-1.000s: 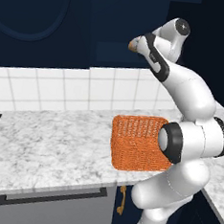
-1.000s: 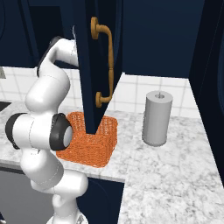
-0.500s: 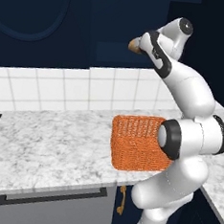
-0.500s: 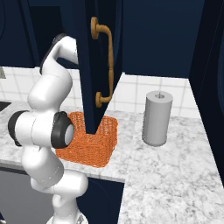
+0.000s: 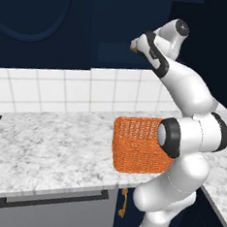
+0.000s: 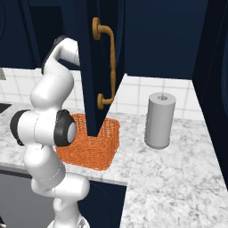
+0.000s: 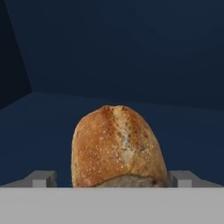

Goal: Open the cabinet, pick up the bread from the cabinet and place it in the basket. Then move the basket to the dining counter.

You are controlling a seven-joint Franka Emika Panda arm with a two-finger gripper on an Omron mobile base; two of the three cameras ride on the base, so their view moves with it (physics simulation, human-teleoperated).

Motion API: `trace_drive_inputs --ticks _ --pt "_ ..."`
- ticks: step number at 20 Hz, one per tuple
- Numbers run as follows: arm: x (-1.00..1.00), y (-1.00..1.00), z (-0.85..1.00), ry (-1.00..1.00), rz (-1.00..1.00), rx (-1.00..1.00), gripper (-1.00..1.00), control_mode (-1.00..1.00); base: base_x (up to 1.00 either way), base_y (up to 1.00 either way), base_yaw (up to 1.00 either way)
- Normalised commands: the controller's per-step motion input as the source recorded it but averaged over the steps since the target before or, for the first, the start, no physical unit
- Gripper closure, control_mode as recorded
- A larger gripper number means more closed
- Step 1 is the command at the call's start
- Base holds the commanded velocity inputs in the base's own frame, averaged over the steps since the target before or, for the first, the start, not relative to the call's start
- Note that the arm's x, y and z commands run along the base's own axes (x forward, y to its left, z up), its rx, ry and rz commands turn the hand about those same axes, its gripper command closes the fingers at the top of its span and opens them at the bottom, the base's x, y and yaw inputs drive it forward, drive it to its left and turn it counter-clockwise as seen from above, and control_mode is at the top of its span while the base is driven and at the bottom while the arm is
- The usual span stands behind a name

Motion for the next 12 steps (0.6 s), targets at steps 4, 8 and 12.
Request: trace_drive_inputs --ticks 4,8,12 --pt "0.24 0.0 0.0 0.0 0.0 0.0 -1.0 -1.0 0.0 0.0 0.0" --pt "0.14 0.0 0.0 0.0 0.0 0.0 -1.0 -1.0 0.0 0.0 0.0" --pt "0.09 0.0 -0.01 0.02 0.0 0.0 -1.0 -1.0 0.0 0.0 0.0"
